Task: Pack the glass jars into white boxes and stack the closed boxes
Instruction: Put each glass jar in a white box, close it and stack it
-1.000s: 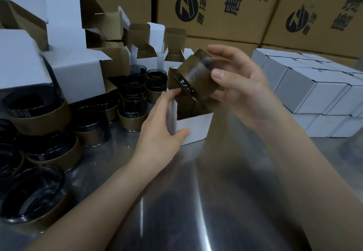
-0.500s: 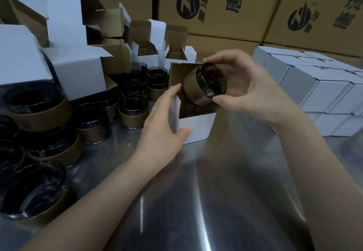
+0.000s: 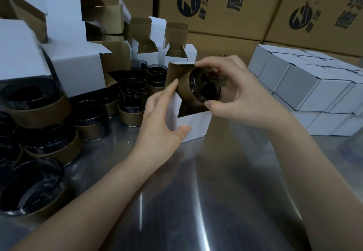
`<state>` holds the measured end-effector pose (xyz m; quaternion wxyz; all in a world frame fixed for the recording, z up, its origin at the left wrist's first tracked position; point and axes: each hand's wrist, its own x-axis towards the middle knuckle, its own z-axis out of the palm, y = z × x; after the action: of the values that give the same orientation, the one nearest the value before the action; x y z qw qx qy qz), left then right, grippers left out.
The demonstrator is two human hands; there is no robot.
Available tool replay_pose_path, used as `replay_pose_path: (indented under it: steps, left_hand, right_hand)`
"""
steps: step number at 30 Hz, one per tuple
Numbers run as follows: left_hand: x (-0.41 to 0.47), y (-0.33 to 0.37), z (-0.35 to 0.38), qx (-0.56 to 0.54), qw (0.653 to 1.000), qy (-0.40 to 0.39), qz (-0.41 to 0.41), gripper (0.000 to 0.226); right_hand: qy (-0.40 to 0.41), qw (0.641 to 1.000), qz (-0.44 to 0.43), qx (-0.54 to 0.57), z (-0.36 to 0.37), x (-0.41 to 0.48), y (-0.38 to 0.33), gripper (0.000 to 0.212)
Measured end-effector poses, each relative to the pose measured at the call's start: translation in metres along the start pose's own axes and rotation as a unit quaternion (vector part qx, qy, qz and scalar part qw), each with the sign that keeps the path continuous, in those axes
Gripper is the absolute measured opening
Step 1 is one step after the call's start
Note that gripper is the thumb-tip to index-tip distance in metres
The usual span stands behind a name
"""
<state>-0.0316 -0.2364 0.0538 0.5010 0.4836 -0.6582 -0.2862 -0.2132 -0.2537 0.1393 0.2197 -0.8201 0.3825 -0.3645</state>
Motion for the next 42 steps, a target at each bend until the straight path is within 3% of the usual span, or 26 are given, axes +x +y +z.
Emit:
replay_pose_path:
  steps: [15, 21, 31, 42]
  left_hand:
    - [-0.001, 0.001, 0.001, 0.009, 1.000, 0.015, -0.002, 0.093]
    - [-0.001, 0.005, 0.002, 0.002, 1.000, 0.009, -0.007, 0.092]
    - [0.000, 0.001, 0.003, 0.008, 1.000, 0.011, 0.001, 0.092]
    - [0.000, 0.000, 0.005, 0.039, 0.999, 0.001, 0.028, 0.091]
  right_hand:
    - [0.080, 0.996, 0.013, -0.029, 0.016, 0.005, 0.003, 0.058]
    - [0.104, 0.994, 0.023, 0.011, 0.008, 0.005, 0.001, 0.051]
    - [0.024, 0.995, 0.073, -0.061, 0.014, 0.006, 0.001, 0.059]
    - [-0.032, 0.972, 0.153, -0.174, 0.018, 0.024, -0.008, 0.046]
